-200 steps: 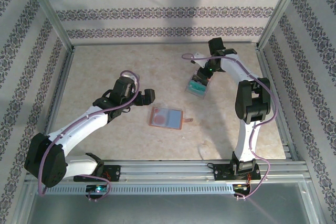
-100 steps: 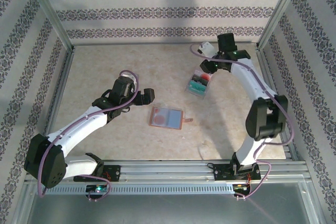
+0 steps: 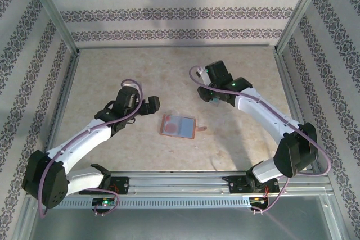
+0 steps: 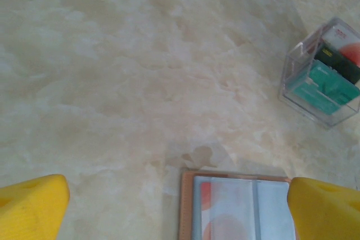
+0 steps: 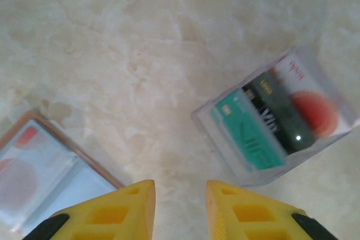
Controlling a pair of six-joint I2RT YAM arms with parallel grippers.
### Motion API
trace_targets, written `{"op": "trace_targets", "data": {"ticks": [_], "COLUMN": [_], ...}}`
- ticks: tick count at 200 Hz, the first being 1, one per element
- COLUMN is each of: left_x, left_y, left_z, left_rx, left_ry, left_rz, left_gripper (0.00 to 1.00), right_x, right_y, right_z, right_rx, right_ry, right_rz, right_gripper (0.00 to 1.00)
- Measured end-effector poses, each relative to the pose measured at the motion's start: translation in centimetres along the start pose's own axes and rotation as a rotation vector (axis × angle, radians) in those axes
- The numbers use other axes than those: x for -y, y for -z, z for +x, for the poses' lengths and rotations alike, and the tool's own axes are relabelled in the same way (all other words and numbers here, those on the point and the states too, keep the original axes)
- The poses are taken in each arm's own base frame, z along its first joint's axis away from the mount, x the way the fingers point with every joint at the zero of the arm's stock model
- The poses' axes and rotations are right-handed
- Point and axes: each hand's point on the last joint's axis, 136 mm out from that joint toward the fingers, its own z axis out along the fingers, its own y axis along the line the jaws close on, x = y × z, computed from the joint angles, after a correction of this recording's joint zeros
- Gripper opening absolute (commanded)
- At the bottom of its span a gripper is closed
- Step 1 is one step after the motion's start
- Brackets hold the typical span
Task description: Take the credit cards out of the card holder
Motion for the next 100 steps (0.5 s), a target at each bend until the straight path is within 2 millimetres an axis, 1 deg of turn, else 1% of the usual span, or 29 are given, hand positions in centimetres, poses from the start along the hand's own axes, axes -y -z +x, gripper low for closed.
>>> {"op": "trace_targets", "data": {"ticks": [17,28,31,39,43,57,69,80,94,100], "left_x": [-0.9,-1.5,-1.7,-2.1,-2.4,-3.3,-3.9,-4.5,-5.0,-5.2], "left_y": [0.5,0.7,0.8,1.0,1.0,1.2,1.3,1.4,1.5,1.6], "left_z": [-0.2,-0.3,-0.3,-0.4,-0.4,-0.3,-0.1,0.0,0.1,0.2], "left_rx": [0.027,0.042,0.046,0.058,0.063,0.078,0.086,0.094,0.103,0.104], "left_ry": [0.030,0.053,0.061,0.078,0.088,0.121,0.146,0.167,0.188,0.195], "left_rz": [-0.022,-0.035,-0.039,-0.046,-0.051,-0.067,-0.078,-0.089,-0.097,-0.099], "left_gripper": [0.99,0.99,0.99,0.99,0.99,0.99,0.99,0.99,0.99,0.99], "right_x": [-1.4,-2.8,-3.1,-4.1,-4.5,-6.3,-7.9,-9.6,-11.2,-11.8], "right_y": [-0.3,-0.5,-0.5,-0.7,-0.7,-1.0,-1.4,-1.9,-2.7,-3.1], "right_z": [1.9,3.0,3.2,3.7,3.9,4.5,5.2,6.1,7.3,7.8], "right_rx": [-0.035,-0.061,-0.068,-0.086,-0.092,-0.112,-0.133,-0.157,-0.190,-0.204], "right_ry": [-0.065,-0.105,-0.112,-0.143,-0.152,-0.179,-0.184,-0.179,-0.174,-0.171], "right_rz": [0.007,-0.005,-0.009,-0.021,-0.026,-0.043,-0.047,-0.049,-0.039,-0.033], "right_gripper": [0.23,0.21,0.24,0.35,0.39,0.39,0.45,0.46,0.46,0.47]}}
